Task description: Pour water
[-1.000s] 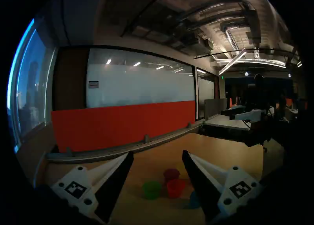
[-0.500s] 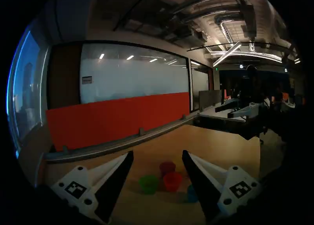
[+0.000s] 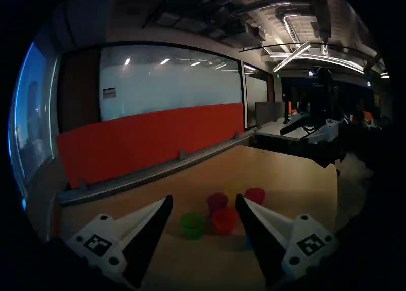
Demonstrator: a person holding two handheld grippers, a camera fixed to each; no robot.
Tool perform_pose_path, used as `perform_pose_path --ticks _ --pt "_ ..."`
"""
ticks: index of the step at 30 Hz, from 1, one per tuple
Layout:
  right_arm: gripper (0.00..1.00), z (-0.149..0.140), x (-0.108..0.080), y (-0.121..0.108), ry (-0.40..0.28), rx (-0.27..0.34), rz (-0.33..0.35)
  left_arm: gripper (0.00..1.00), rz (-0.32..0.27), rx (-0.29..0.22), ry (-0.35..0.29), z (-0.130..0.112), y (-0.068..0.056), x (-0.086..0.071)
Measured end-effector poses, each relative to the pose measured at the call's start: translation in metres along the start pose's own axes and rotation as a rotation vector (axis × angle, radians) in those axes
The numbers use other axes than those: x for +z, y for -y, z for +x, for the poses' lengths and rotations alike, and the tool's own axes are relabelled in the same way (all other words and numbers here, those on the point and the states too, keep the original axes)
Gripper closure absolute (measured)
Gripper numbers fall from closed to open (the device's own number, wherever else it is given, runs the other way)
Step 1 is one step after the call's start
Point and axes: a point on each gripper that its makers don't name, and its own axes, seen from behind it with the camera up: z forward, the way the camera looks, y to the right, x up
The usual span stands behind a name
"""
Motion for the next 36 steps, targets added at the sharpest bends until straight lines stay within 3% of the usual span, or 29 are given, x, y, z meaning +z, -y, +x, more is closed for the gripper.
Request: perform_pose_path --ticks 36 --pt "0.00 -0.099 0.040 0.034 0.225 -0.055 0.146 0.08 0.021 0.003 0.144 -0.100 0.004 0.052"
